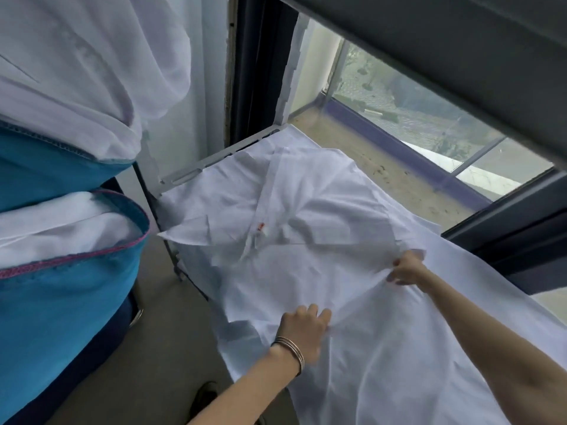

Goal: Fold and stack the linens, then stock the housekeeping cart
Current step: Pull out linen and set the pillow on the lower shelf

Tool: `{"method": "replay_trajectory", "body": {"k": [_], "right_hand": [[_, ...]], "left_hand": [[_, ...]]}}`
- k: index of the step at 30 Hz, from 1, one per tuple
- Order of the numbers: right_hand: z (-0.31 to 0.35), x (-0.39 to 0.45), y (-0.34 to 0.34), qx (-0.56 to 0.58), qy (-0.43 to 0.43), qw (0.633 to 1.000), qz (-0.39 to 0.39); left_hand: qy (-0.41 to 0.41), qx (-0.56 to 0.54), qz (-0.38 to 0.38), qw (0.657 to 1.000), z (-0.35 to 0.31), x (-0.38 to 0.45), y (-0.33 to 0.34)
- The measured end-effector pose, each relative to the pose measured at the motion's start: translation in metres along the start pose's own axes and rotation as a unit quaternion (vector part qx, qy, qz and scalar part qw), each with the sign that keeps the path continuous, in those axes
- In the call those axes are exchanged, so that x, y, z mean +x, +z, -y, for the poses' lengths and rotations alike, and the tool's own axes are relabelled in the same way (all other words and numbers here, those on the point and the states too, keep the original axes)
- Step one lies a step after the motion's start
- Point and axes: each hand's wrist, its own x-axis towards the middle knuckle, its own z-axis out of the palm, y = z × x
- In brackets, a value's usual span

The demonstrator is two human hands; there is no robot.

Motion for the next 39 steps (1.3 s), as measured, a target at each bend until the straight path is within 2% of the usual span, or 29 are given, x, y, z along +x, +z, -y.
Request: {"method": "replay_trajectory", "body": {"k": [1, 3, 7, 9, 11, 12, 13, 15, 16, 17, 19, 23, 24, 25, 27, 28, 30, 32, 33, 35, 37, 38, 39], "right_hand": [[-0.015, -0.005, 0.002, 0.057, 0.028, 0.997, 0.041], [-0.03, -0.011, 0.0, 0.144, 0.014, 0.986, 0.08], [-0.015, -0.002, -0.01, 0.297, -0.04, 0.954, 0.0], [-0.001, 0.004, -0.011, 0.344, -0.017, 0.937, -0.051], [0.007, 0.012, -0.011, 0.395, 0.02, 0.916, -0.07], [0.011, 0.015, -0.012, 0.425, 0.037, 0.902, -0.066], [0.014, 0.018, -0.013, 0.447, 0.051, 0.89, -0.068], [0.021, 0.022, -0.014, 0.488, 0.081, 0.866, -0.074], [0.023, 0.022, -0.016, 0.517, 0.096, 0.848, -0.069], [0.023, 0.022, -0.02, 0.548, 0.115, 0.826, -0.059], [0.021, 0.026, -0.032, 0.617, 0.146, 0.772, -0.037], [0.014, 0.049, -0.046, 0.775, 0.151, 0.61, -0.064], [0.013, 0.052, -0.043, 0.776, 0.14, 0.611, -0.071], [0.015, 0.051, -0.035, 0.763, 0.125, 0.631, -0.058], [0.025, 0.038, -0.015, 0.713, 0.121, 0.69, 0.014], [0.034, 0.029, -0.005, 0.685, 0.13, 0.716, 0.046], [0.052, 0.011, 0.011, 0.643, 0.125, 0.752, 0.072], [0.067, 0.004, 0.023, 0.627, 0.115, 0.768, 0.067], [0.072, 0.004, 0.028, 0.61, 0.119, 0.781, 0.065], [0.08, 0.005, 0.035, 0.574, 0.142, 0.804, 0.068], [0.085, 0.008, 0.04, 0.537, 0.149, 0.829, 0.049], [0.087, 0.01, 0.043, 0.523, 0.147, 0.839, 0.039], [0.088, 0.011, 0.045, 0.506, 0.148, 0.849, 0.033]], "left_hand": [[0.005, 0.016, 0.023, 1.0, -0.005, 0.0, 0.015], [-0.017, 0.014, 0.027, 0.999, -0.012, -0.006, 0.023], [-0.008, 0.015, 0.026, 1.0, -0.004, -0.008, 0.034], [0.01, 0.017, 0.03, 0.999, 0.003, -0.008, 0.032], [0.015, -0.023, 0.006, 1.0, 0.015, -0.01, 0.026], [0.016, -0.039, -0.052, 0.998, 0.023, -0.012, 0.021], [0.007, -0.03, -0.145, 0.989, 0.035, -0.011, 0.015], [-0.046, -0.01, -0.312, 0.949, 0.06, -0.005, 0.004], [-0.086, 0.003, -0.351, 0.932, 0.069, -0.003, -0.003], [-0.116, 0.019, -0.359, 0.926, 0.079, 0.001, -0.006], [-0.149, 0.051, -0.333, 0.929, 0.094, 0.007, -0.012], [-0.183, 0.081, -0.257, 0.945, 0.124, 0.016, -0.005], [-0.181, 0.075, -0.243, 0.95, 0.128, 0.016, -0.005], [-0.173, 0.068, -0.236, 0.954, 0.13, 0.017, -0.008], [-0.156, 0.026, -0.232, 0.96, 0.133, 0.02, -0.02], [-0.177, -0.03, -0.23, 0.957, 0.136, 0.023, -0.028], [-0.259, -0.2, -0.261, 0.908, 0.146, 0.028, -0.048], [-0.32, -0.362, -0.326, 0.812, 0.166, 0.035, -0.068], [-0.34, -0.391, -0.357, 0.777, 0.175, 0.037, -0.081], [-0.381, -0.402, -0.391, 0.735, 0.188, 0.04, -0.101], [-0.408, -0.398, -0.41, 0.712, 0.196, 0.043, -0.108], [-0.41, -0.361, -0.431, 0.718, 0.195, 0.042, -0.107], [-0.386, -0.282, -0.472, 0.741, 0.193, 0.042, -0.1]]}}
